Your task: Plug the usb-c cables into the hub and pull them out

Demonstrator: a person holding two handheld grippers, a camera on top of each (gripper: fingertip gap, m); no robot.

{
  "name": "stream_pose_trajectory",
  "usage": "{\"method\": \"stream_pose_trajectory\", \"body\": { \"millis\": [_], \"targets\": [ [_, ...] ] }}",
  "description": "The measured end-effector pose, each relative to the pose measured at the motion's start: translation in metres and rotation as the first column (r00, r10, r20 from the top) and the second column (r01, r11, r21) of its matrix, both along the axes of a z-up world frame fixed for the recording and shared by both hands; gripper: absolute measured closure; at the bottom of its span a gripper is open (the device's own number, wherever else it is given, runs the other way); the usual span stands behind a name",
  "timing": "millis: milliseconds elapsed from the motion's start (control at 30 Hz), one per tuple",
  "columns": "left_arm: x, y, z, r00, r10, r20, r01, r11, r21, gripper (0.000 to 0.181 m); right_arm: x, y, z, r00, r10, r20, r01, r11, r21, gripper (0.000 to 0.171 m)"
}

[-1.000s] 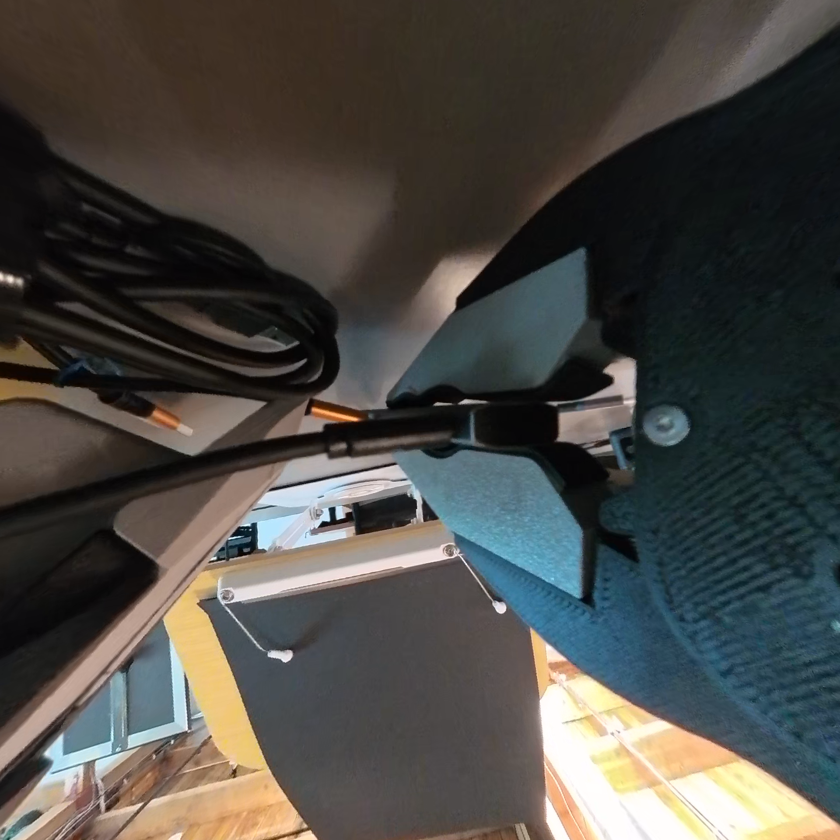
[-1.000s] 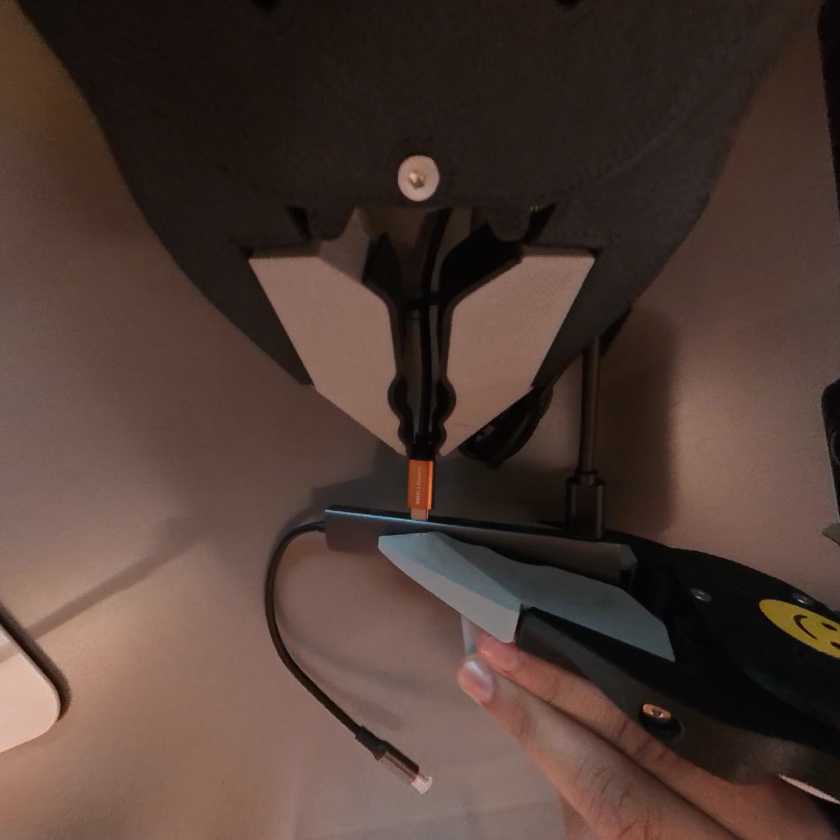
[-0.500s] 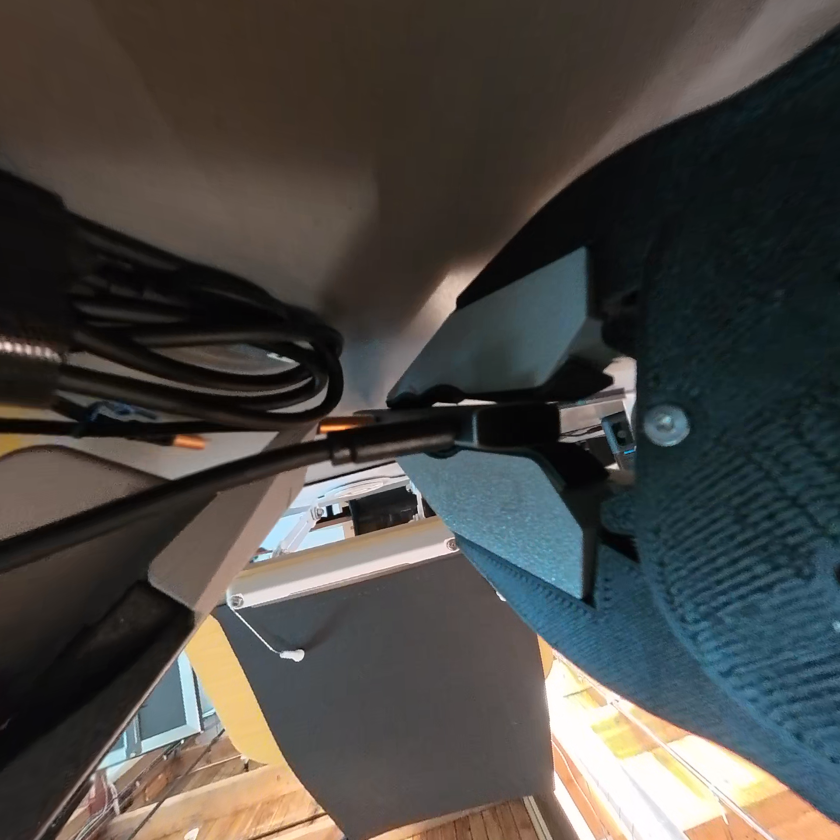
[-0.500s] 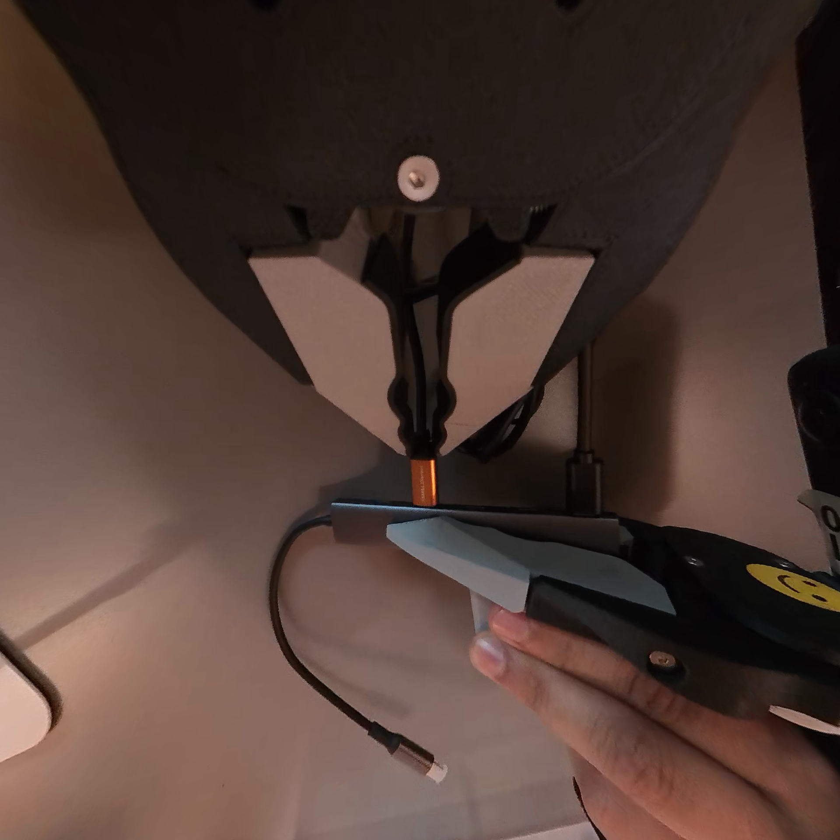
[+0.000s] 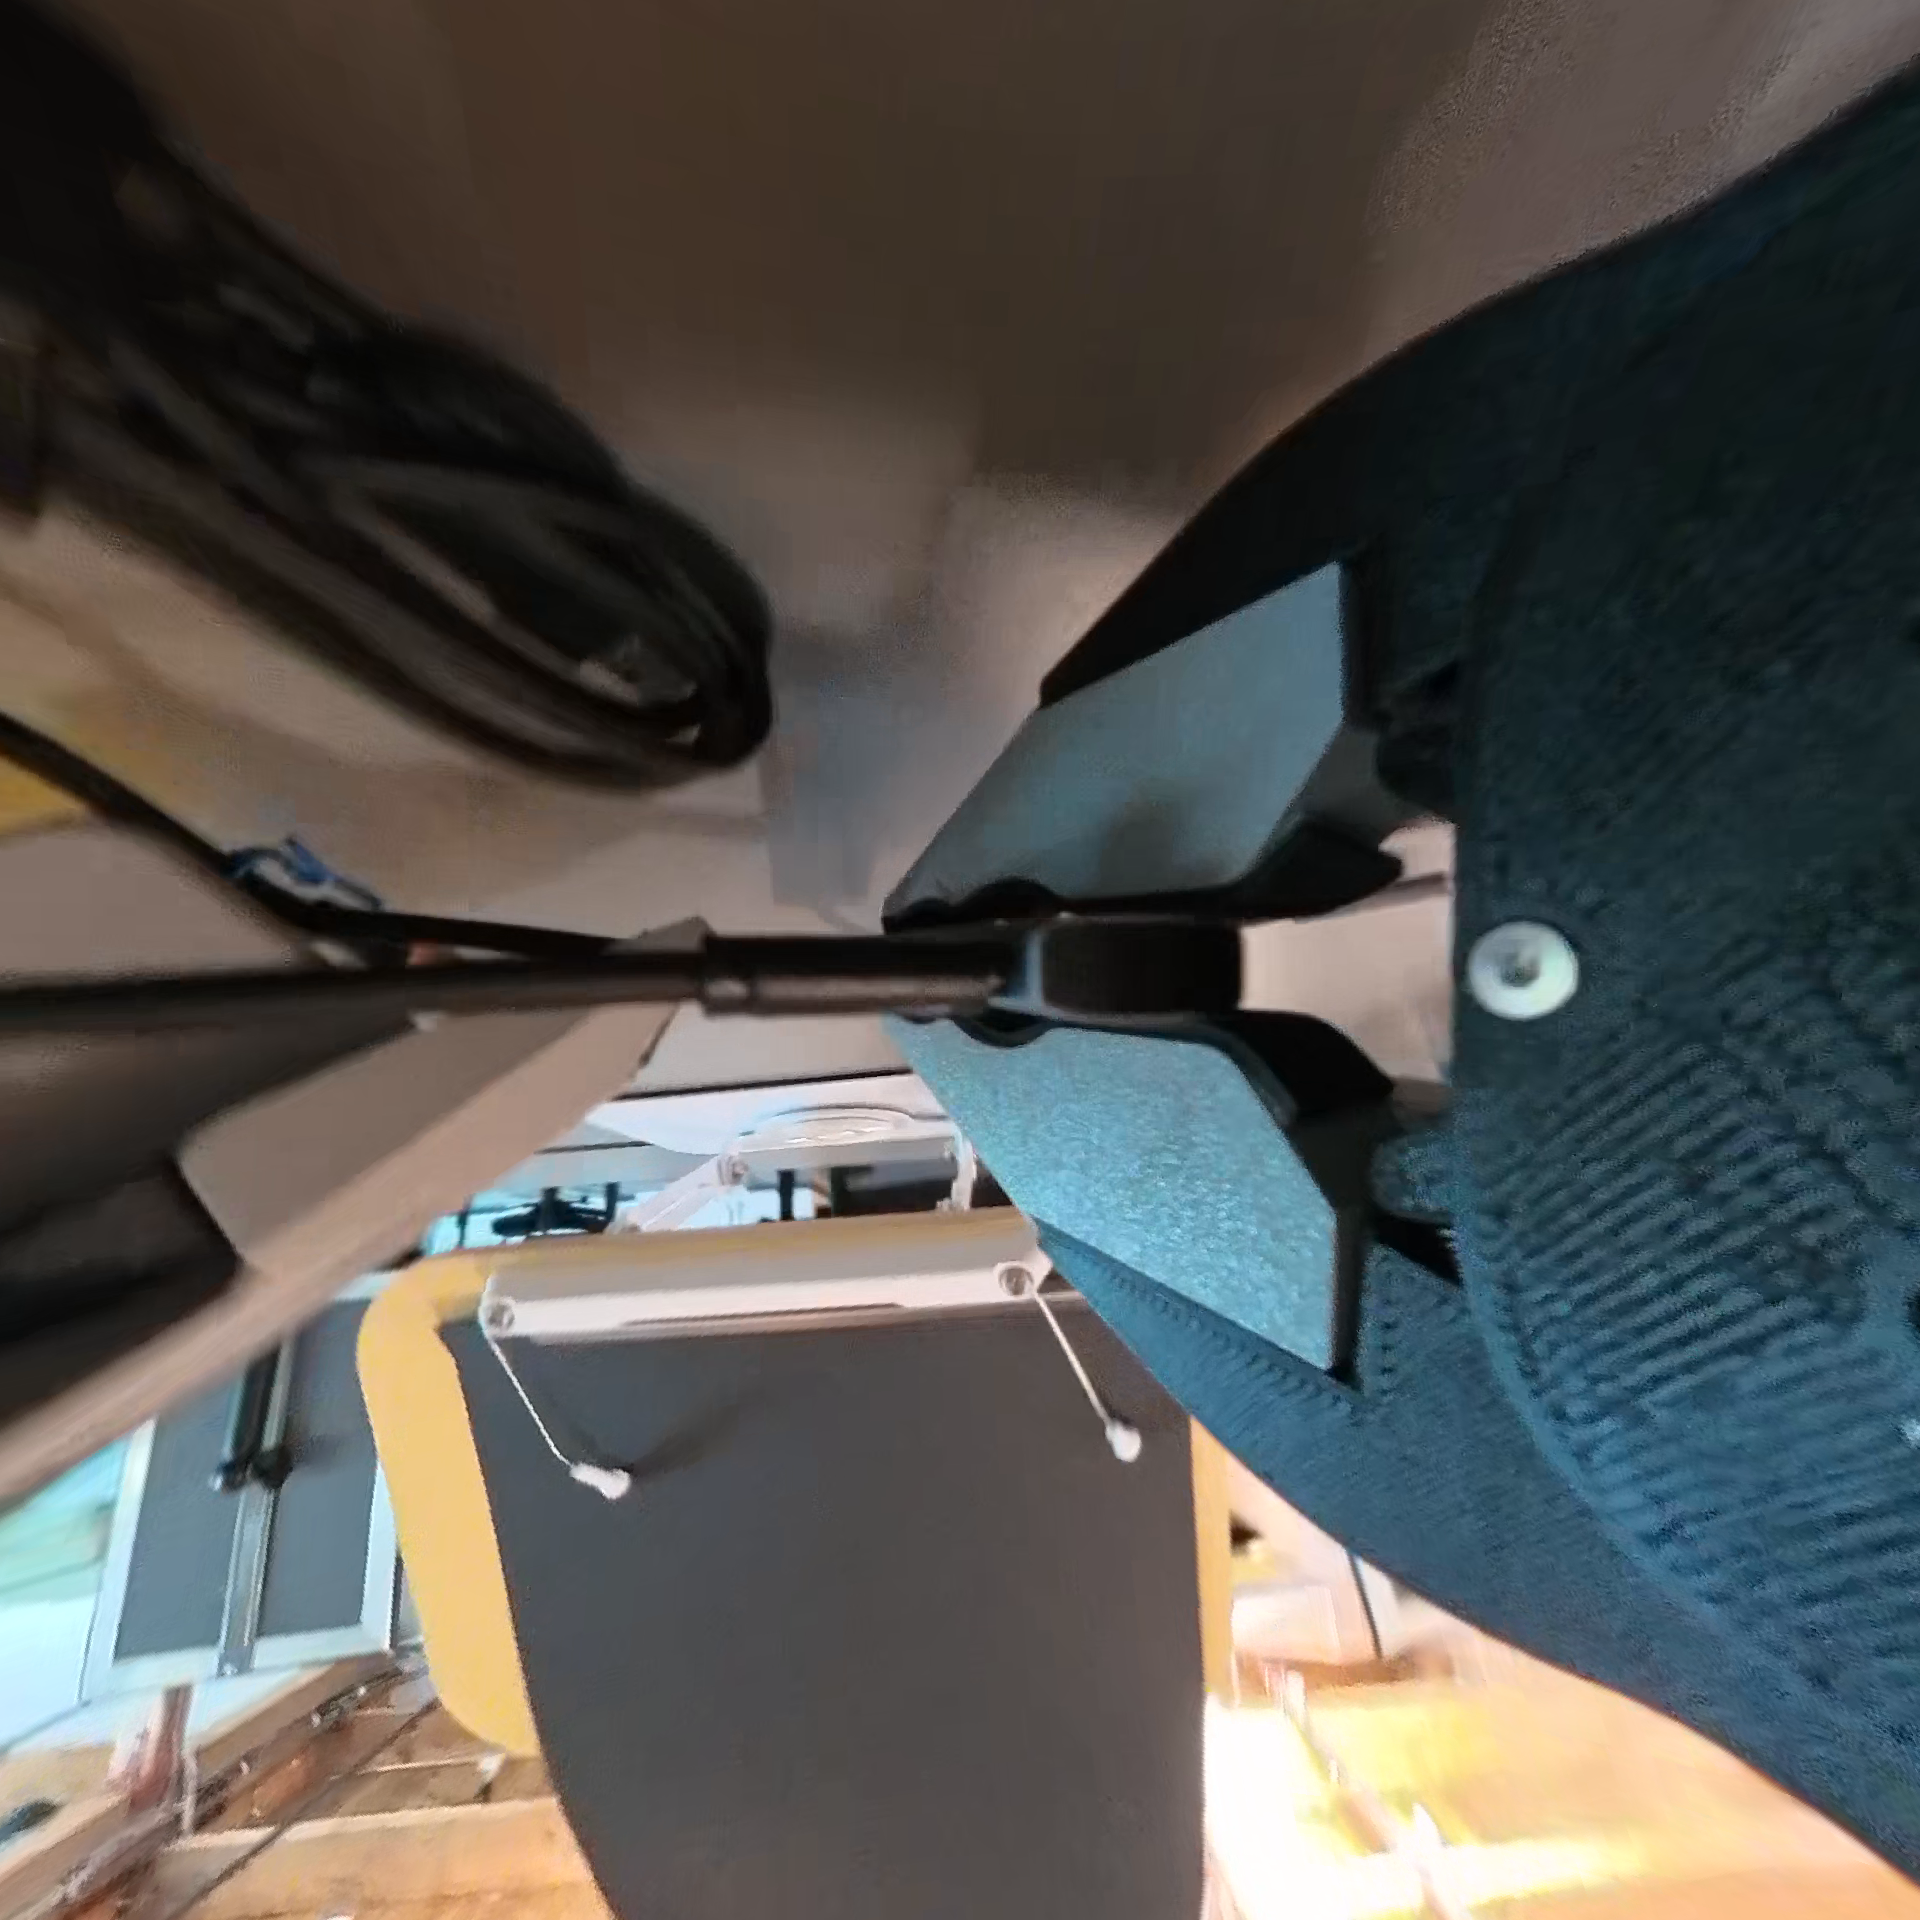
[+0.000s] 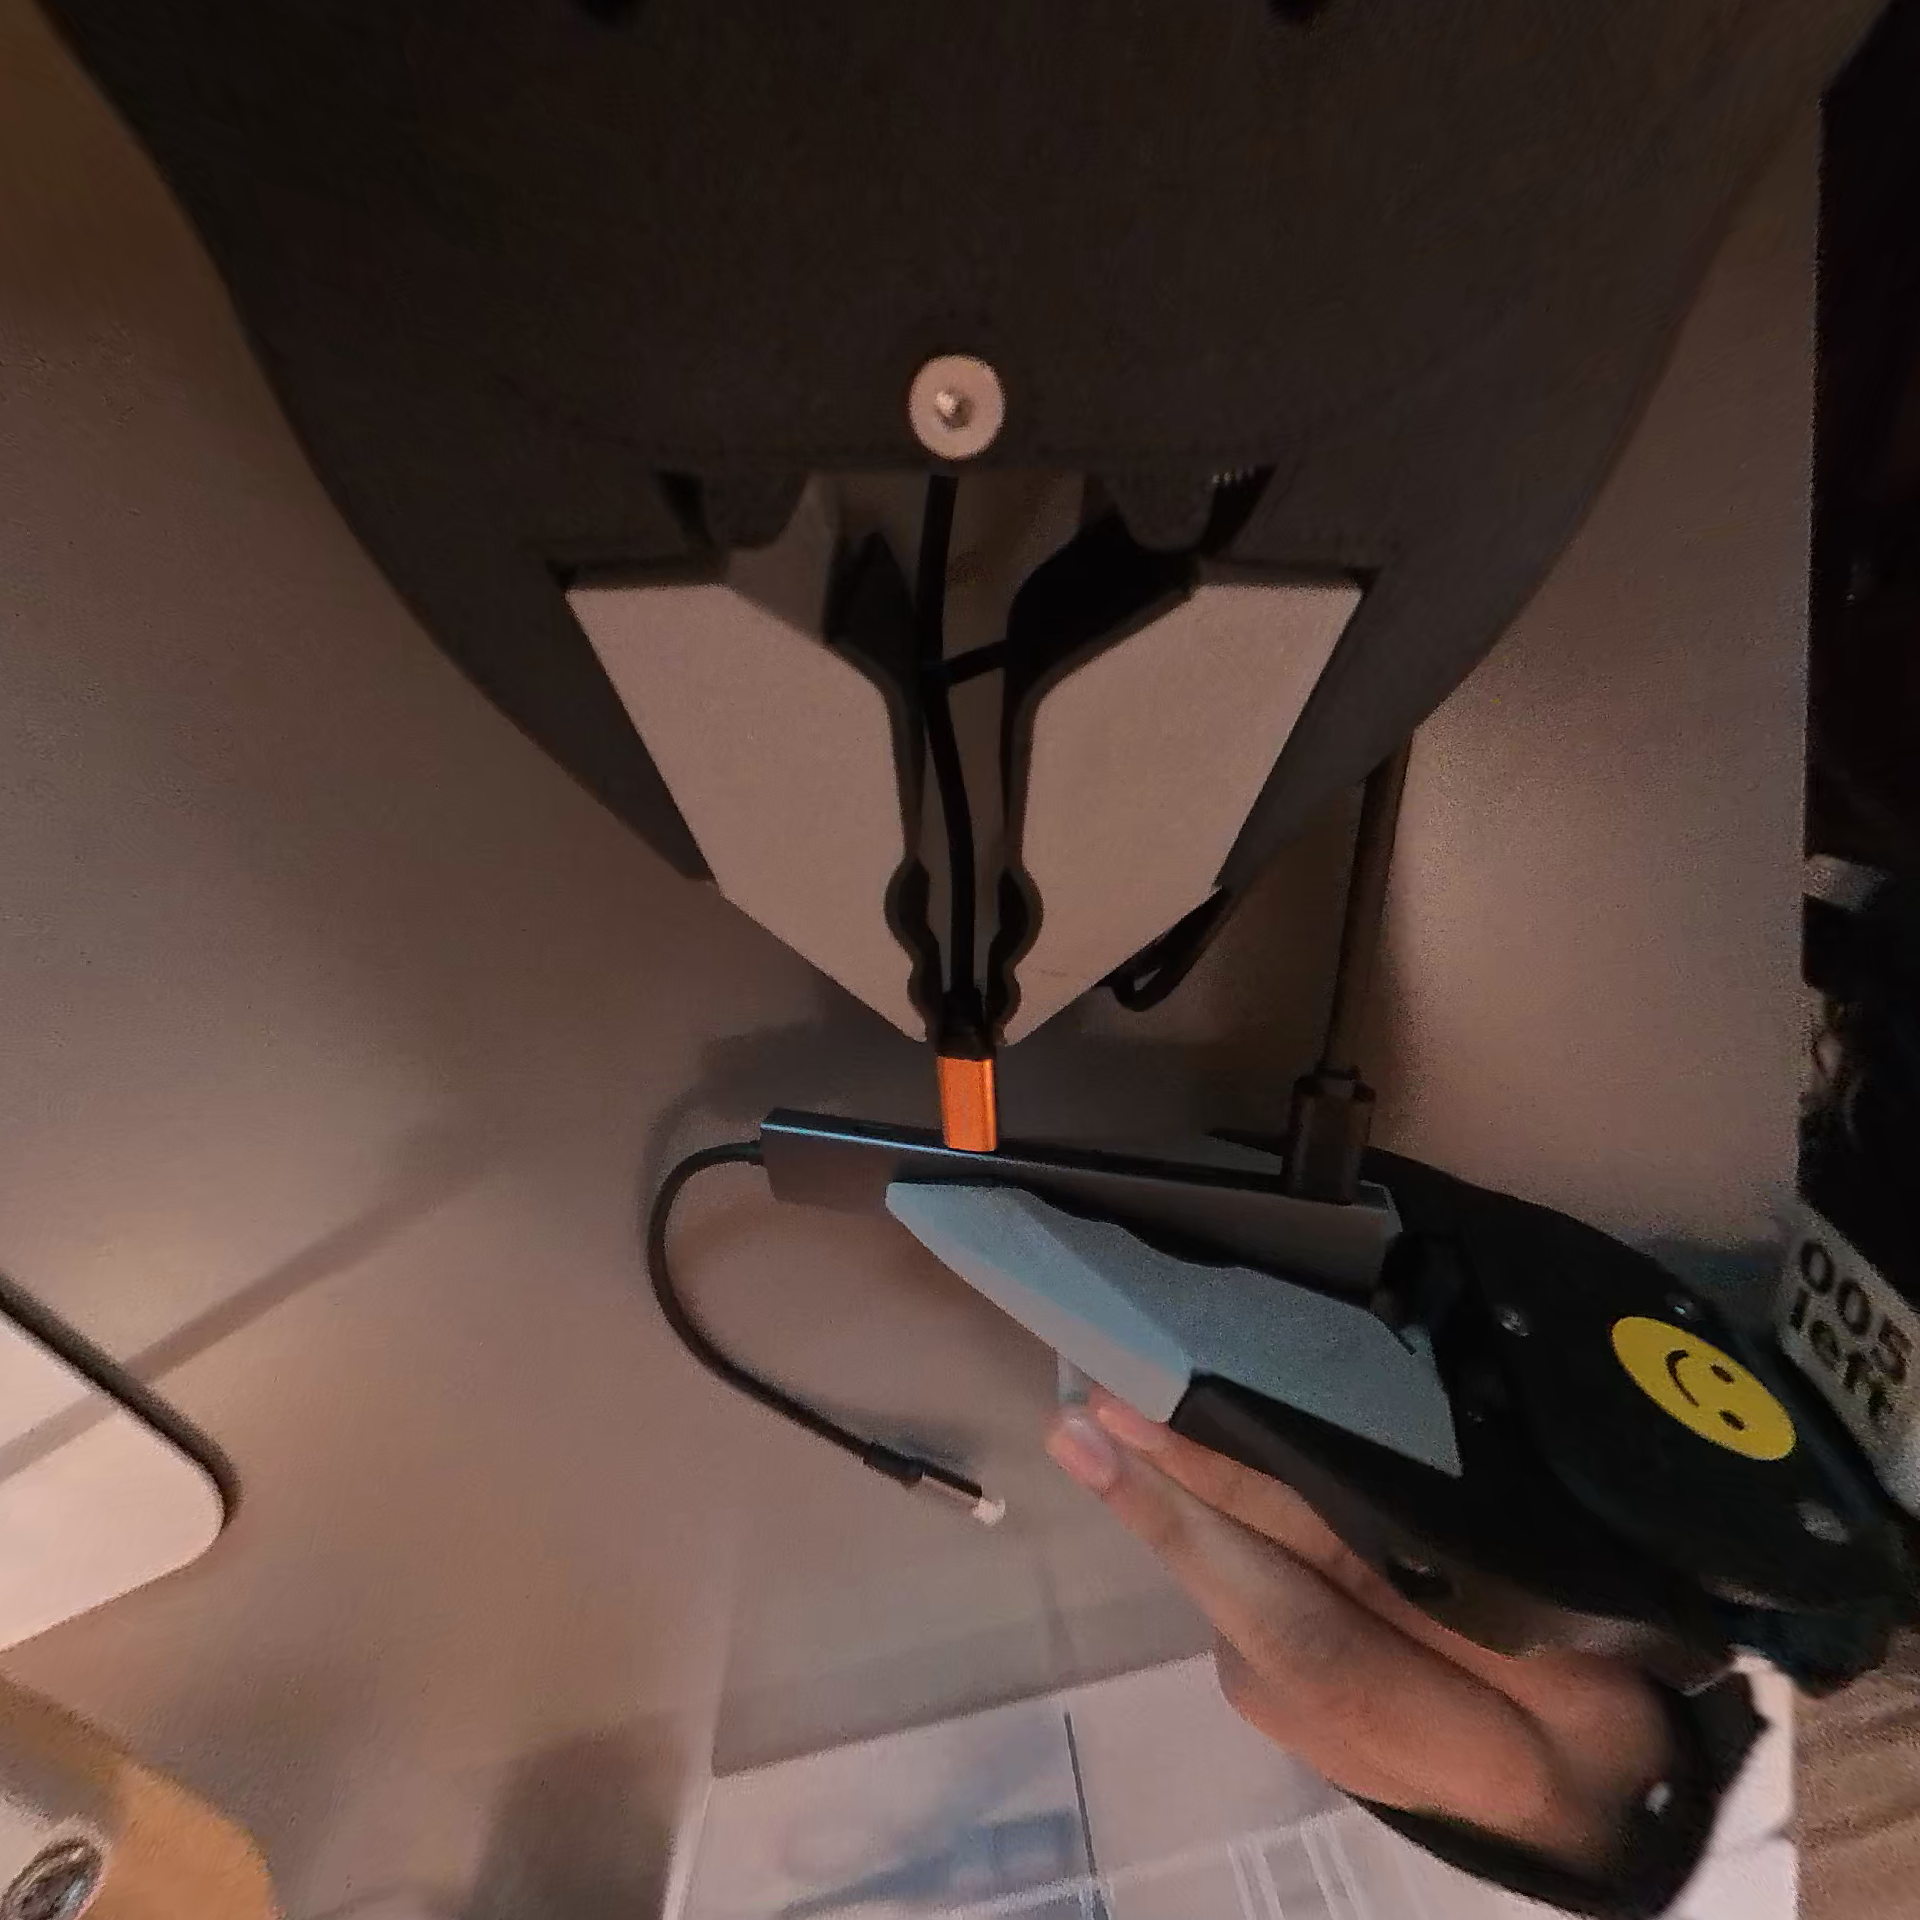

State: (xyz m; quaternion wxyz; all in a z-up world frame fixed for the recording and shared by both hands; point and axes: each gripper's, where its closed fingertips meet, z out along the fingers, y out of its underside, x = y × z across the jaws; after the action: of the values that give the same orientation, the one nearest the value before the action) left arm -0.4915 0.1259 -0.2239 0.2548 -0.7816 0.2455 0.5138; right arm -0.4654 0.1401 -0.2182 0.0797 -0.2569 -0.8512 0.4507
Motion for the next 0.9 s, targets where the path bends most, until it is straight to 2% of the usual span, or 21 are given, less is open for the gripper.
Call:
{"method": "stream_pose_trajectory", "body": {
  "millis": [200, 367, 467, 500, 600, 667, 767, 900],
  "targets": [
    [0.003, 0.000, 0.021, 0.978, -0.067, 0.199, 0.017, 0.971, 0.239, 0.173, -0.011, 0.011, 0.028, 0.991, -0.068, -0.114, 0.059, 0.995, -0.082, 0.139],
    [0.003, -0.004, 0.039, 0.964, -0.102, 0.244, 0.012, 0.939, 0.345, 0.173, -0.012, 0.018, 0.054, 0.980, -0.092, -0.178, 0.058, 0.981, -0.185, 0.130],
    [0.009, -0.003, 0.048, 0.945, -0.150, 0.292, 0.019, 0.913, 0.408, 0.173, -0.014, 0.024, 0.068, 0.973, -0.120, -0.197, 0.070, 0.967, -0.245, 0.113],
    [0.011, -0.003, 0.051, 0.932, -0.175, 0.317, 0.021, 0.900, 0.436, 0.172, -0.013, 0.025, 0.073, 0.972, -0.120, -0.200, 0.062, 0.959, -0.276, 0.114],
    [0.013, -0.005, 0.062, 0.891, -0.241, 0.385, 0.005, 0.853, 0.522, 0.173, -0.004, 0.031, 0.100, 0.966, -0.106, -0.238, -0.001, 0.912, -0.411, 0.135],
    [0.010, -0.010, 0.069, 0.869, -0.266, 0.418, -0.021, 0.824, 0.566, 0.173, 0.004, 0.039, 0.124, 0.951, -0.112, -0.287, -0.054, 0.856, -0.514, 0.144],
    [0.008, -0.014, 0.078, 0.831, -0.315, 0.458, -0.045, 0.782, 0.621, 0.173, -0.004, 0.059, 0.130, 0.935, -0.209, -0.286, 0.011, 0.825, -0.565, 0.142],
    [0.016, -0.015, 0.090, 0.751, -0.433, 0.499, -0.052, 0.715, 0.697, 0.173, -0.016, 0.072, 0.122, 0.954, -0.247, -0.171, 0.094, 0.785, -0.613, 0.135]
  ]
}}
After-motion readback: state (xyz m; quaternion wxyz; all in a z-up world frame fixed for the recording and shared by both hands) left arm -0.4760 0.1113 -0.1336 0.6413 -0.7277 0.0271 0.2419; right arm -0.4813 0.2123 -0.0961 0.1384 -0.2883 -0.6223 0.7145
